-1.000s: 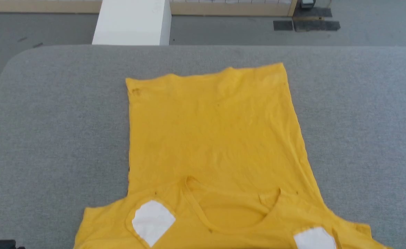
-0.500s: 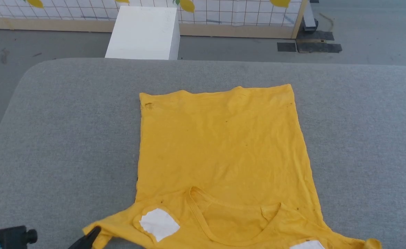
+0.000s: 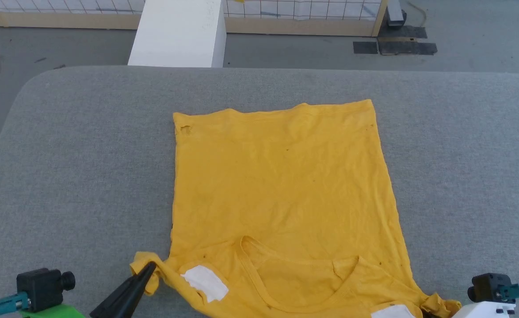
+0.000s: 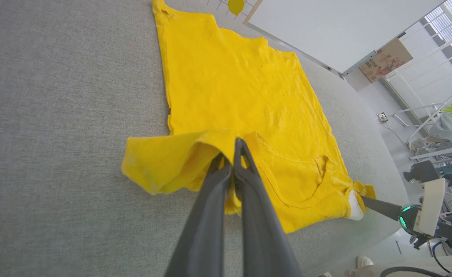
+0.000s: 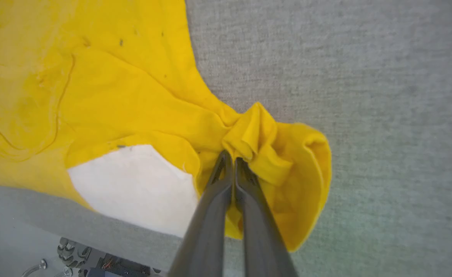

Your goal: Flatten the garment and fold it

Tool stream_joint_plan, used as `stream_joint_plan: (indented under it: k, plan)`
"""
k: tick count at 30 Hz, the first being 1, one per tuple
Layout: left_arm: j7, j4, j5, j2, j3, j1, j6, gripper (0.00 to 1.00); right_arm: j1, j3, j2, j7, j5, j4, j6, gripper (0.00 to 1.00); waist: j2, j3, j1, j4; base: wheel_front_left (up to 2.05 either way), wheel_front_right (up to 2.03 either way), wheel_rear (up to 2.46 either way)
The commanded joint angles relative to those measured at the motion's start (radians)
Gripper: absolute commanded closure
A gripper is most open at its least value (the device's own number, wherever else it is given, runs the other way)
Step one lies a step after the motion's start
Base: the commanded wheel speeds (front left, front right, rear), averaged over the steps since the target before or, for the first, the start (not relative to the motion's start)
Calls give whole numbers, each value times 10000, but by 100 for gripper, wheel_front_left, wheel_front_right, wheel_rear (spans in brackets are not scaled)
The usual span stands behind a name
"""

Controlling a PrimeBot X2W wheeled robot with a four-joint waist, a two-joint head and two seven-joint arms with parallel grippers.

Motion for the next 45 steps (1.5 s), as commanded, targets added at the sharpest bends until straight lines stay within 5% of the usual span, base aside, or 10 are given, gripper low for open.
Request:
stream_joint_plan:
  k: [1,2,3,4,14,19,25,33,45]
  plan:
    - [39,-43,167,-24,-11,-184,85,100,-129,80,29,-57,-161,619,-23,83,0,-44,1,11,0,0,0]
    - [69,-60,177,-16,-22,-194,105,100,-154,59,31,-42,-134,740,-23,59,0,-69,1,15,0,0,0]
    - [96,-88,181,-4,-31,-196,132,100,-154,-12,18,11,-92,786,-23,6,0,-97,1,19,0,0,0]
    - [110,-119,194,14,-38,-191,148,100,-137,-144,18,94,2,743,-23,0,0,-115,1,16,0,0,0]
    - [-94,-738,823,-120,296,-60,477,100,91,-2137,-59,2804,1086,-3877,-23,0,0,-169,1,7,0,0,0]
    - [-137,-1061,1312,-321,358,-171,512,100,-1395,-2388,-1047,1801,302,-5235,-23,0,0,199,1,239,0,0,0]
    - [-125,-1233,1773,-381,319,-562,244,100,-3820,-1239,-1456,665,-1065,-3518,-23,0,0,993,1,682,0,0,0]
    - [37,-1029,2034,-530,257,-1281,-360,100,-7457,-469,-1251,1444,-2938,-702,-23,0,0,2145,1,1511,0,0,0]
    - [59,-189,2136,-1065,115,-2241,-1420,100,-9971,-1674,-157,2997,-4999,1632,-23,0,0,3531,1,2574,0,0,0]
